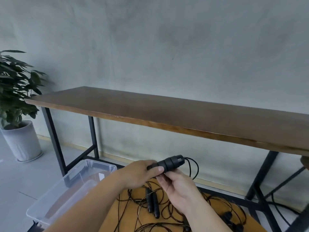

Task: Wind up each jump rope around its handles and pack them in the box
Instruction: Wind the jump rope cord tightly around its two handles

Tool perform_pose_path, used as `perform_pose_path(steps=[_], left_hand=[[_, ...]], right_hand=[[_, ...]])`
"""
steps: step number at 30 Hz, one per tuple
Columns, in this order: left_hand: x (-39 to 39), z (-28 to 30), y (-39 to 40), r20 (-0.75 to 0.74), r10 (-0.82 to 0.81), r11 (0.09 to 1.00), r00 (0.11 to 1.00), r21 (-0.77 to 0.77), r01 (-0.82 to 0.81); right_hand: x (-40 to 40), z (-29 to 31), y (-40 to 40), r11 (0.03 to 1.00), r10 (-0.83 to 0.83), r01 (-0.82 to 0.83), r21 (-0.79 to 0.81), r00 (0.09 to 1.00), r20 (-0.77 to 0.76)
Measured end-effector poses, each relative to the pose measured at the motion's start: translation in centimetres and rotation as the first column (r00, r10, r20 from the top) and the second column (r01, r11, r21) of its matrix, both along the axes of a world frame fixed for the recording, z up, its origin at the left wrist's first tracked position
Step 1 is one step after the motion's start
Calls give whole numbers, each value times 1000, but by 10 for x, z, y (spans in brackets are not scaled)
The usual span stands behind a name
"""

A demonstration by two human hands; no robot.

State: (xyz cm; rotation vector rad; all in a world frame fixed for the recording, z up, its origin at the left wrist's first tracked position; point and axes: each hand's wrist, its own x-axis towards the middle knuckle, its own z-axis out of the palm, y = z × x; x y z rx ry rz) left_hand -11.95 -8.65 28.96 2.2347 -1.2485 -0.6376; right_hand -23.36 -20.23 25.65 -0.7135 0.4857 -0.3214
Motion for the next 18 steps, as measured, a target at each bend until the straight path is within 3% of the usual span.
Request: perform_pose_path(steps=[6, 9, 13, 18], left_hand=[[-3, 0, -9, 50, -5, 999, 999, 45, 2], [0, -1, -15, 19, 16, 1000, 1000, -8, -16], [13, -8, -18, 53, 66, 991, 996, -117, -59], [34, -8, -19, 80, 47, 988, 996, -147, -35]], right_hand=[[-15, 1, -9, 999, 13, -10, -45, 998, 58], [-22, 0, -14, 994, 38, -32, -106, 998, 59], [-30, 3, -26, 953, 90, -123, -276, 987, -131], [-39, 17, -48, 854, -74, -118, -506, 936, -343]])
